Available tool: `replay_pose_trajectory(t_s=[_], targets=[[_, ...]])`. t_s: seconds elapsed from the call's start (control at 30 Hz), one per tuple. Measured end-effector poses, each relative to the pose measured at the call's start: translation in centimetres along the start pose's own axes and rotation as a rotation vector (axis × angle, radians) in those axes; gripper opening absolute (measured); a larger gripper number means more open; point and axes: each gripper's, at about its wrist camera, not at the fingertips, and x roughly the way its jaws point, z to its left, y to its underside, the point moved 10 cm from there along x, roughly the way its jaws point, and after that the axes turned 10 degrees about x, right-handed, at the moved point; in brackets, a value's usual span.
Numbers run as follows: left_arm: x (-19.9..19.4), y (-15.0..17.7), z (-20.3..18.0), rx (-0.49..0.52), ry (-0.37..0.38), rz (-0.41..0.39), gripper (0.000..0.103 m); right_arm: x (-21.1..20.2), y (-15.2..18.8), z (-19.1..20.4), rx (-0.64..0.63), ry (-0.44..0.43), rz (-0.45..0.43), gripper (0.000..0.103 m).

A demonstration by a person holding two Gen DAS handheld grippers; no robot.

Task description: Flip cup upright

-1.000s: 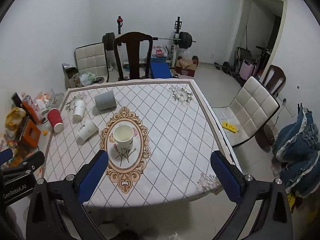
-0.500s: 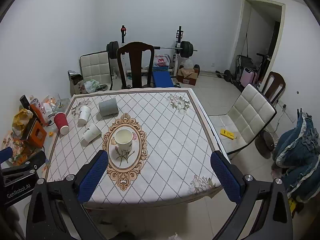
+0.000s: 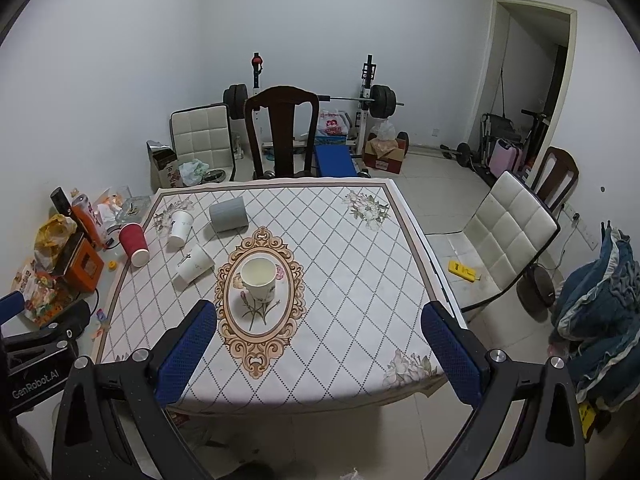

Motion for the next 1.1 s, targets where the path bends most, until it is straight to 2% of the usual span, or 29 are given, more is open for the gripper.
replay_pose_trajectory(t_s=[0.37, 1.1], targets=[[-0.4, 0.1, 0.3, -0.008, 0.005, -0.004, 0.103, -0.6, 0.3, 1.4, -0.021, -0.016, 0.005, 0.103], [-1.1, 0.1, 0.9, -0.014, 0.002, -0.011, 0.103, -0.9, 0.6, 1.7, -0.020, -0.025, 0.015, 0.103]])
